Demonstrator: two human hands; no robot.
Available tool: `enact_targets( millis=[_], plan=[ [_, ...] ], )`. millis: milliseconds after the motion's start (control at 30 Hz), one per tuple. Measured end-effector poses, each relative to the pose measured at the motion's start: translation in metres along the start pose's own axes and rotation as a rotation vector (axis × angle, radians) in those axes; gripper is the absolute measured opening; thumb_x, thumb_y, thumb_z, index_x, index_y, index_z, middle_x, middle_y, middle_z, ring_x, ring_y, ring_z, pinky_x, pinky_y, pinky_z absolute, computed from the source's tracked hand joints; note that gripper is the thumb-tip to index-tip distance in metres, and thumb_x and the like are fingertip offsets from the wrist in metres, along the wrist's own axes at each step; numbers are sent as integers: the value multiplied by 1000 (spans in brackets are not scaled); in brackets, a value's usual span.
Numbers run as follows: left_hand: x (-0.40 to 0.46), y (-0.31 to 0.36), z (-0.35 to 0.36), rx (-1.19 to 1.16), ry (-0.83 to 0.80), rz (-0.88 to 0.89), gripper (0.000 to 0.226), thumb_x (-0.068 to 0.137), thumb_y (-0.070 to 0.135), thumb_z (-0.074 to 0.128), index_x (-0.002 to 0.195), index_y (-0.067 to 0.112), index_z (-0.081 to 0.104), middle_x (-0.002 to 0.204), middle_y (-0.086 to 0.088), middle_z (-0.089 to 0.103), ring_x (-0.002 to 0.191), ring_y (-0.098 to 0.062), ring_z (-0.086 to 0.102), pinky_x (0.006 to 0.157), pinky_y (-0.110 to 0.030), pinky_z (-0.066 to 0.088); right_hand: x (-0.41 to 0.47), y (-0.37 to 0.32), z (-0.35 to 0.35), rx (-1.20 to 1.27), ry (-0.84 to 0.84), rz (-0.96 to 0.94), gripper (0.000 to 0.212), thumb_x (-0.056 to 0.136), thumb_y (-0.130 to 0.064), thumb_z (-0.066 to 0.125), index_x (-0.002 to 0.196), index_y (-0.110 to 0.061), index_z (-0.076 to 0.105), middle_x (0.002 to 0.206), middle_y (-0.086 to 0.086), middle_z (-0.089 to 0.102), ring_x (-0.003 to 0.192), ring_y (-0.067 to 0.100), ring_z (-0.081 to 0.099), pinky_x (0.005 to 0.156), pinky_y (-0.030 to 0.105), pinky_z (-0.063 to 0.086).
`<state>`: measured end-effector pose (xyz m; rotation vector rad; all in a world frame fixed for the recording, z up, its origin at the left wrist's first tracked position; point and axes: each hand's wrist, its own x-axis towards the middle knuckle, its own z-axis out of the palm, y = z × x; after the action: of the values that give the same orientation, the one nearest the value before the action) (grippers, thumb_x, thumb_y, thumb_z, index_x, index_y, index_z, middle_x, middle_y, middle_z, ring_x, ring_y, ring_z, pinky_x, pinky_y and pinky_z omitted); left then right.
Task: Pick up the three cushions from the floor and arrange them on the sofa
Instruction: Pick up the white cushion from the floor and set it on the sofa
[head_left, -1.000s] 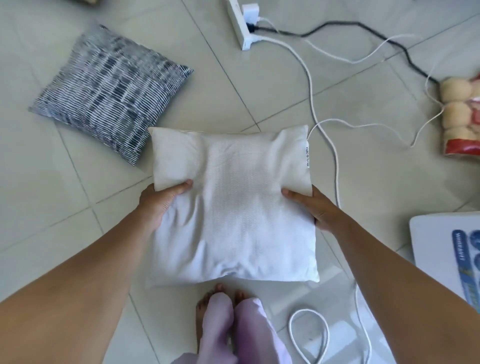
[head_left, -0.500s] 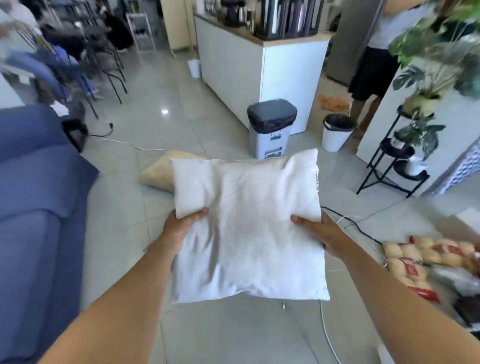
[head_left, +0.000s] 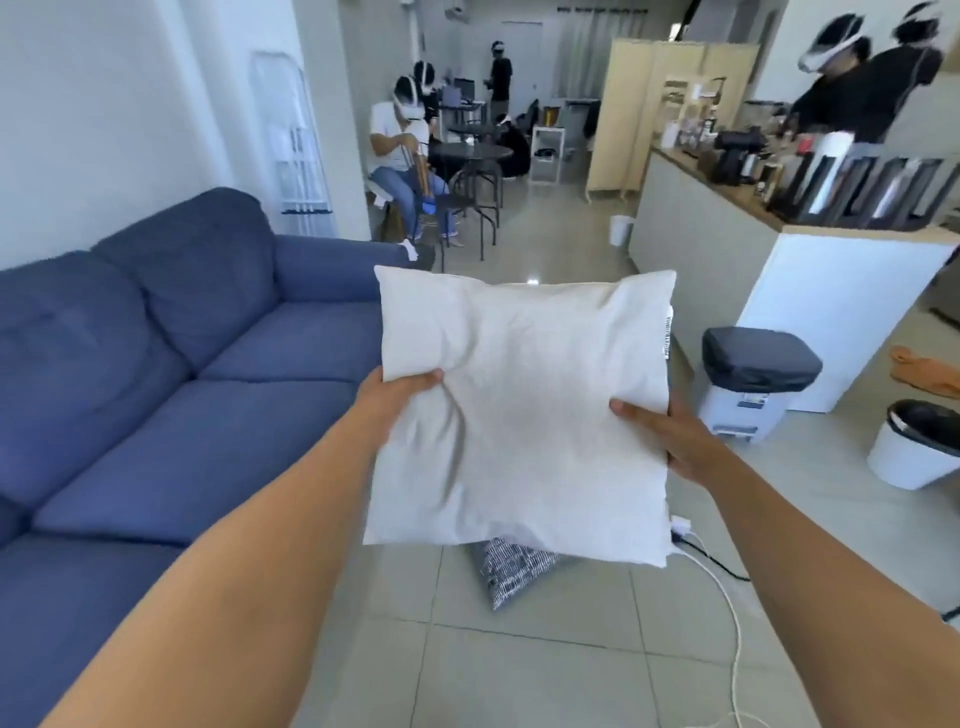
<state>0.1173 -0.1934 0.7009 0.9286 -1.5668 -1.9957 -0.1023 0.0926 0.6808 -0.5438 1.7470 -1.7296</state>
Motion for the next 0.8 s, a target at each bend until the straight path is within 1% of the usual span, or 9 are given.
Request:
enact_targets(
  millis=[33,67,100,267,400,500,667,700,800],
  plan=[
    [-3,5,-13,-6,13,-5,78,57,32,92,127,16,62,122,-2,70,110,-25,67,97,-45,52,10,-2,15,-6,-31,-1,74,59,-34,90,127,-19,62,121,4,72,109,25,70,96,46,54],
    [-7,12,-43,-20,62,3,71,63,29,90,127,16,62,121,-2,70,110,-25,67,97,-45,52,28,-6,47,-14,-103,-6,74,60,-33,90,127,-18,62,122,5,72,110,27,70,96,47,53],
    [-9,15,-63,-23,104,4,67,65,27,89,126,16,63,120,-3,70,109,-25,67,96,-46,53,40,-7,69,-24,-157,-9,73,61,-32,89,126,-17,62,122,7,71,111,29,69,96,48,53],
    [-34,33,-220,-58,365,2,76,60,33,90,128,16,61,121,-5,70,107,-27,69,92,-46,55,104,-17,244,-86,-433,-11,68,61,-28,86,124,-15,63,120,10,72,110,31,69,95,50,53],
    [-68,44,-346,-90,591,22,69,67,26,87,129,13,59,123,-6,69,108,-28,67,93,-46,54,140,-8,407,-120,-631,20,88,45,-38,95,125,-18,63,121,6,72,111,30,68,98,50,52],
    [-101,48,-426,-124,731,25,68,70,24,86,131,13,57,122,-5,67,109,-29,65,92,-45,53,139,-2,518,-141,-783,31,95,42,-40,95,127,-16,62,122,4,71,115,27,67,99,45,51],
    [-159,44,-524,-168,947,9,84,56,30,91,131,16,57,124,-5,67,108,-30,66,95,-50,53,124,8,657,-170,-1007,55,103,39,-40,97,132,-17,58,127,4,69,117,23,65,103,45,48],
    [-171,42,-541,-185,1001,3,83,56,29,91,131,15,57,124,-6,67,108,-31,66,95,-50,53,121,10,687,-173,-1055,68,103,38,-39,97,131,-19,57,127,3,68,117,23,64,103,44,49],
    [-195,32,-577,-233,1126,-9,67,67,21,87,127,11,59,121,-8,67,106,-30,66,93,-47,53,117,18,757,-182,-1157,121,90,43,-33,95,124,-24,56,125,0,68,114,20,64,101,43,49]
  ],
)
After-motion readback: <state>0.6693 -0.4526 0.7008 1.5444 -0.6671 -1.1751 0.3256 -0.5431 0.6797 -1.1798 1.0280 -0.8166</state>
